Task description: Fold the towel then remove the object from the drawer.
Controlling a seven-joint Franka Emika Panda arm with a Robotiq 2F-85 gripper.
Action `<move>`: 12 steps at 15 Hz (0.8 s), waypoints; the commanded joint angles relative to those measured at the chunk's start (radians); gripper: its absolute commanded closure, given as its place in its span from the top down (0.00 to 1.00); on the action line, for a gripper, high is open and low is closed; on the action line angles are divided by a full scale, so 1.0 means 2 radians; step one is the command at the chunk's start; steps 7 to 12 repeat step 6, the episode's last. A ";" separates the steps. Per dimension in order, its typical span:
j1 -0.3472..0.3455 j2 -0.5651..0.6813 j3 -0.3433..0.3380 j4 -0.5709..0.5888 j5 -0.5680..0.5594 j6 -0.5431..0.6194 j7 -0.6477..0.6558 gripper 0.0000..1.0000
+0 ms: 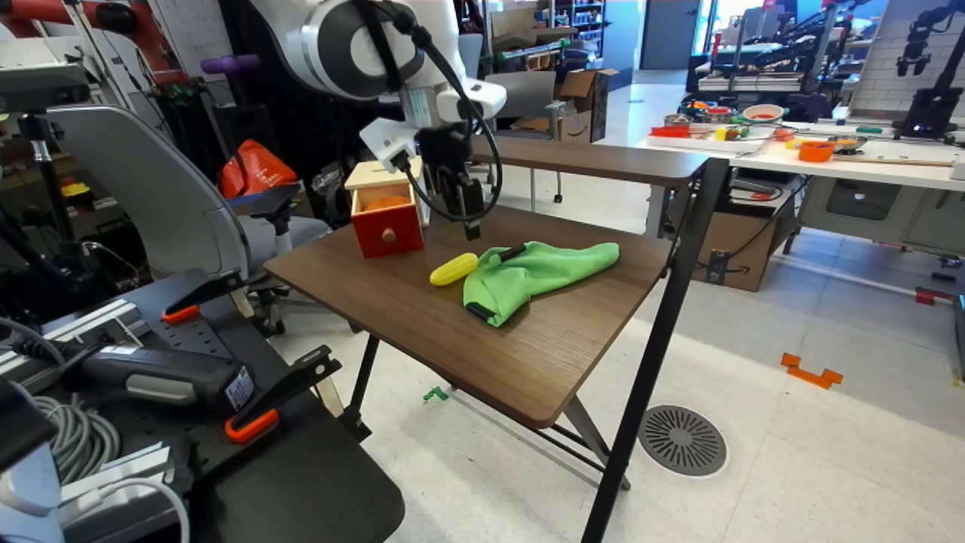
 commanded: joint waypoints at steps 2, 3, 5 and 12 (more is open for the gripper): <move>0.003 -0.033 -0.003 -0.019 -0.002 -0.006 0.011 0.89; 0.004 -0.046 -0.005 -0.031 -0.003 -0.006 0.013 0.96; 0.007 -0.058 -0.006 -0.047 -0.004 -0.006 0.015 1.00; 0.008 -0.058 -0.006 -0.050 -0.004 -0.006 0.016 1.00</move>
